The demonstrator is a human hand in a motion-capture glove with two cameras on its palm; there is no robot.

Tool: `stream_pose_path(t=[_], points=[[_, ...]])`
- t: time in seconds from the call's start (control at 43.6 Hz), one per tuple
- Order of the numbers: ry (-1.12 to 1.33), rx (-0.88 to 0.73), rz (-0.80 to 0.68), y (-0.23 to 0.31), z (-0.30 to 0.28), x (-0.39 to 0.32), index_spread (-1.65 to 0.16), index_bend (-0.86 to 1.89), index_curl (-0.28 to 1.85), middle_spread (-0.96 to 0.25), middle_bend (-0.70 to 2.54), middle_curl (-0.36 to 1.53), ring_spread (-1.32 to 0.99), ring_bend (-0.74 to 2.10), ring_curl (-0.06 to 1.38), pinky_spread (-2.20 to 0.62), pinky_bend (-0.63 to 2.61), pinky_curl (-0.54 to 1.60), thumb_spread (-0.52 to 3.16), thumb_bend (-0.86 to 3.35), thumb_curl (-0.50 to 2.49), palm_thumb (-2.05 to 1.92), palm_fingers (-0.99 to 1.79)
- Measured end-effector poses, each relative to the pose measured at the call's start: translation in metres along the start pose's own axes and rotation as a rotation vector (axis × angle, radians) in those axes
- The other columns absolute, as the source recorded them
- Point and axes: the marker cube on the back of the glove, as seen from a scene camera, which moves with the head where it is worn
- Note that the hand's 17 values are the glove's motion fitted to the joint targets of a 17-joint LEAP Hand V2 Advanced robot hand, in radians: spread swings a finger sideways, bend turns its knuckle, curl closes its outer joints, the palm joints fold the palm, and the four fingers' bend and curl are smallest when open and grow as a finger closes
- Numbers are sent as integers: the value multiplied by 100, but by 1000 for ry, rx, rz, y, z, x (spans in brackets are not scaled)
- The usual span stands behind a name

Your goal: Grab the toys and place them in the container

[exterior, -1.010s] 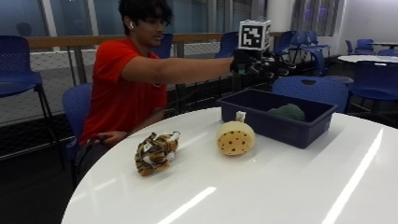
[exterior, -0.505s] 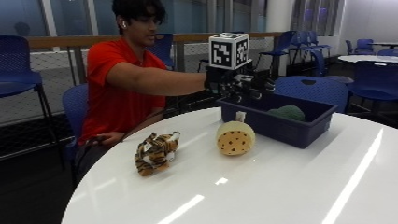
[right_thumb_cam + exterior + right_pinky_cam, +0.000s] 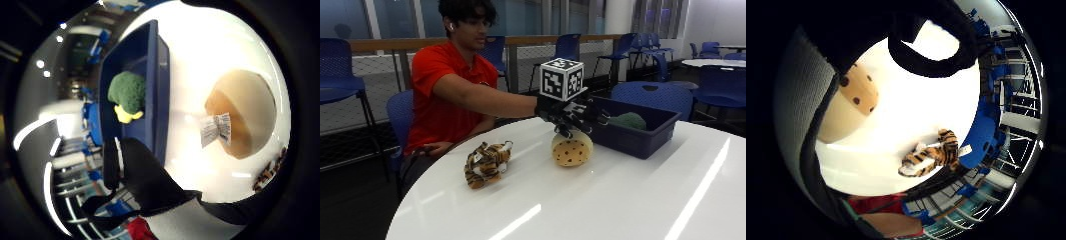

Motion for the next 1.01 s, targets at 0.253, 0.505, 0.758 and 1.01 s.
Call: stream_pose_path(t=[0.253,0.505,0.758,1.01], points=[[7,-39,49,-7,28,7,-34,14,28,-5,14,28,6,15,25,9,100,35,91,-12,16,-16,-18],[29,-66,38,-11,49,-1,-34,13,26,-4,13,27,6,17,23,10,102,35,92,-11,15,-16,-17],[122,-127,64,-14,75,5,-34,12,24,-4,13,25,6,19,24,9,110,37,94,-8,16,-11,-13],[128,-155,97,-11,87,12,-34,7,19,-4,16,24,6,37,29,7,125,40,104,-1,21,2,-3]])
